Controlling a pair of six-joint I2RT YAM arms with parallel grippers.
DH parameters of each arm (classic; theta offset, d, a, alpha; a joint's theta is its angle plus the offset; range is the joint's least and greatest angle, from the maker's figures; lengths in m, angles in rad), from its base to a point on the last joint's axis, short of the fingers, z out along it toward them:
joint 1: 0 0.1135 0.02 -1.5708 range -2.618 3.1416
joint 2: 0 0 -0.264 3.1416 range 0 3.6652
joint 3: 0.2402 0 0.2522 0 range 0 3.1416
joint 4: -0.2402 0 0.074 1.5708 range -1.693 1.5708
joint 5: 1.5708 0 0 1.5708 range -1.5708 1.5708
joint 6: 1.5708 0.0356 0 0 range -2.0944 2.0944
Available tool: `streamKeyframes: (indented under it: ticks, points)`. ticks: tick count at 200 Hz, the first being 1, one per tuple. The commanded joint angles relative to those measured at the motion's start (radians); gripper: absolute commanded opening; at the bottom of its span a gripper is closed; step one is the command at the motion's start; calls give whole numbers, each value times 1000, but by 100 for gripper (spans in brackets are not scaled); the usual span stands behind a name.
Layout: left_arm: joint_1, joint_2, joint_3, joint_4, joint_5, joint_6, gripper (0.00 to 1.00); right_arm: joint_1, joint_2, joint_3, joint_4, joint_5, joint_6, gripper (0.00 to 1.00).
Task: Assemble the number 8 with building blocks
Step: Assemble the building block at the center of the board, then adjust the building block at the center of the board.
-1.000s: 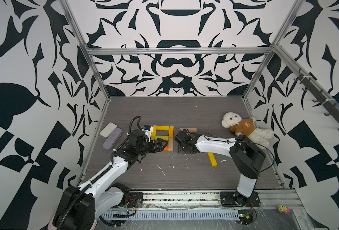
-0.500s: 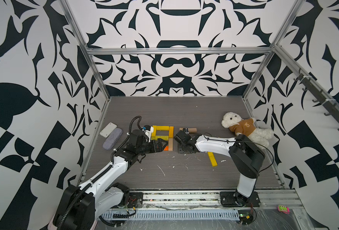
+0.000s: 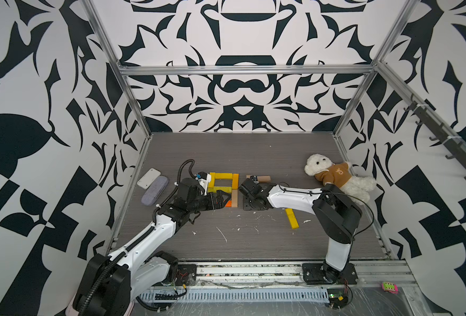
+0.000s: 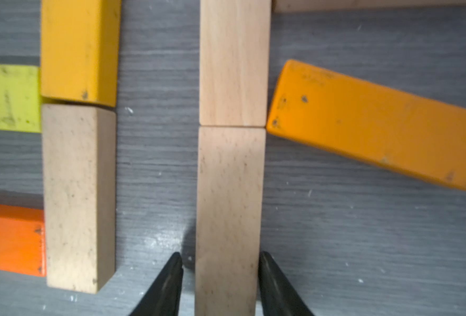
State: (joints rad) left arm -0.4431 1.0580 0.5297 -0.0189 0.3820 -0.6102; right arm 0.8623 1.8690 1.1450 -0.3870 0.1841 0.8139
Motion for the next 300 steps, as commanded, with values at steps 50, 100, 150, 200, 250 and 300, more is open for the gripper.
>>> streamKeyframes:
  ticks: [50,100,150,200,250,300]
  points:
    - [4,-5,9,-11,14,-13,99,-7,-62,2,-28,-1,-8,57]
    - [4,2,19,-26,20,-36,99,-74,-228,-93,22,-46,-78,58]
    - [4,-14,12,-30,-14,-72,99,-261,-302,-122,55,-231,-256,29]
    - [0,14,42,-14,-20,-118,99,-380,-211,-57,73,-320,-341,8]
    - [-22,60,83,-10,-27,-125,99,-391,-101,0,105,-347,-358,2]
    - [-44,88,84,2,-40,-130,99,-392,-39,46,119,-353,-361,1]
